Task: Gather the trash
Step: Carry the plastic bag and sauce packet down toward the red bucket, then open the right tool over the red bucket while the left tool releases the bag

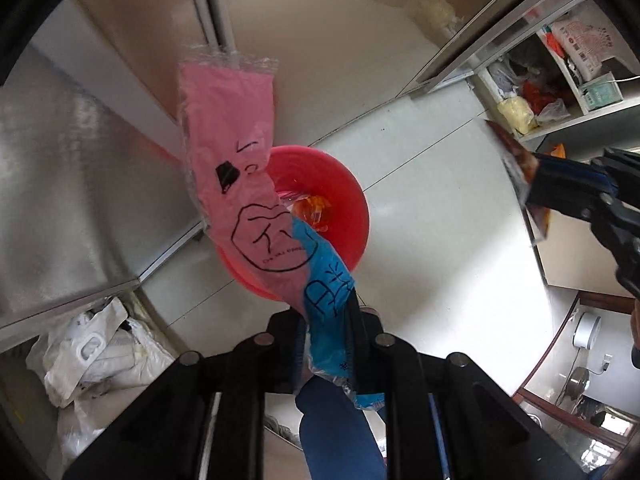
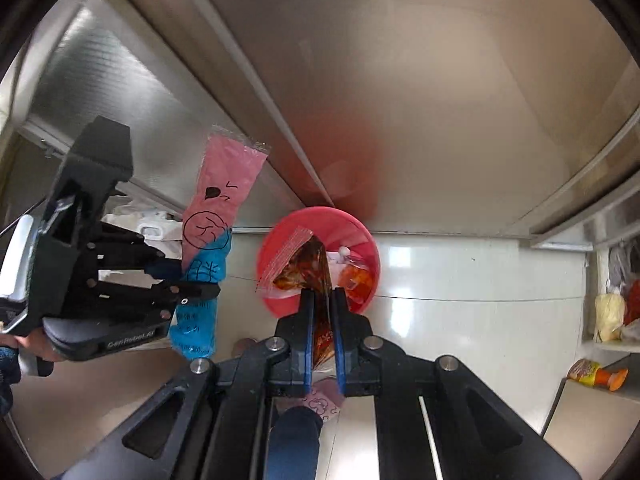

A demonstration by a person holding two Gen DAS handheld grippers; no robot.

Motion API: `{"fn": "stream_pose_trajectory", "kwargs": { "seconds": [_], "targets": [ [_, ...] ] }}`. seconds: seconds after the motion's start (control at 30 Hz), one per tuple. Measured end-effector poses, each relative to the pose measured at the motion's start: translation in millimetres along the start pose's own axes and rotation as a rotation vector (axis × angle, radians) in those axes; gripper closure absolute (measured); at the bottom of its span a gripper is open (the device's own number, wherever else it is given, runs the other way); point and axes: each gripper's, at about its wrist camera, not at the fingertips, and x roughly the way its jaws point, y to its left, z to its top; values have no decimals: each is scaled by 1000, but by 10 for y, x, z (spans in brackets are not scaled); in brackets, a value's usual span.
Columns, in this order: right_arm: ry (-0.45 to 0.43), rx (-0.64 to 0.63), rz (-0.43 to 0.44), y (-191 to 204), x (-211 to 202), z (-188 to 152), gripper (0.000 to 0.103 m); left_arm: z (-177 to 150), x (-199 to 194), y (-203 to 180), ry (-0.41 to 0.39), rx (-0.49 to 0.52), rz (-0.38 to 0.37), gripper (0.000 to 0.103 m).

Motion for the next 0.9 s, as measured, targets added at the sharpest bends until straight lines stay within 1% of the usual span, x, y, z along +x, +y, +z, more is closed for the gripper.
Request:
{"fn": "stream_pose_trajectory", "kwargs": {
  "seconds": [0.03, 0.1, 0.13, 0.17, 0.2, 0.27, 0.33, 0.37, 0.47, 0.53, 0.63, 0.67, 0.73, 0.9],
  "targets": [
    [0, 3, 1, -13, 27, -7, 95, 29, 47, -31, 1, -1, -1, 88],
    [5, 3, 0, -19, 84, -28, 95, 60, 111, -51, -5, -1, -5, 79],
    [8, 4, 2, -5, 99, -5, 95, 61, 134, -38, -8, 2, -11, 77],
    [8, 4, 2, -10, 98, 10, 95, 65, 134, -37, -10, 6, -7, 66],
    [8, 1, 3, -11, 87, 2, 96, 65, 147, -12, -13, 6, 2, 44],
    [9, -6, 2, -23, 51, 2, 95, 48, 100, 21, -25, -8, 11, 19],
    [9, -8, 8, 47, 7, 31, 96, 12, 66, 71, -32, -11, -2, 19],
    [8, -12, 6, 9, -21, 1, 95, -10, 34, 86, -37, -7, 2, 19],
    [10, -20, 9, -1, -82, 59, 95, -78, -43, 158, -53, 3, 44, 17],
    [11, -29, 9, 38, -93, 89, 96, -133, -113, 223, -66, -12, 51, 15],
    [14, -43, 25, 130, -51, 102, 95, -223, -202, 334, -90, -35, 47, 5],
    [14, -50, 30, 159, -39, 108, 95, -252, -230, 368, -97, -43, 57, 0],
    [24, -69, 37, 215, 5, 122, 95, -291, -268, 436, -112, -62, 71, 0],
    [54, -99, 53, 331, 227, 114, 95, -375, -288, 643, -137, -121, 73, 0]
  ]
}}
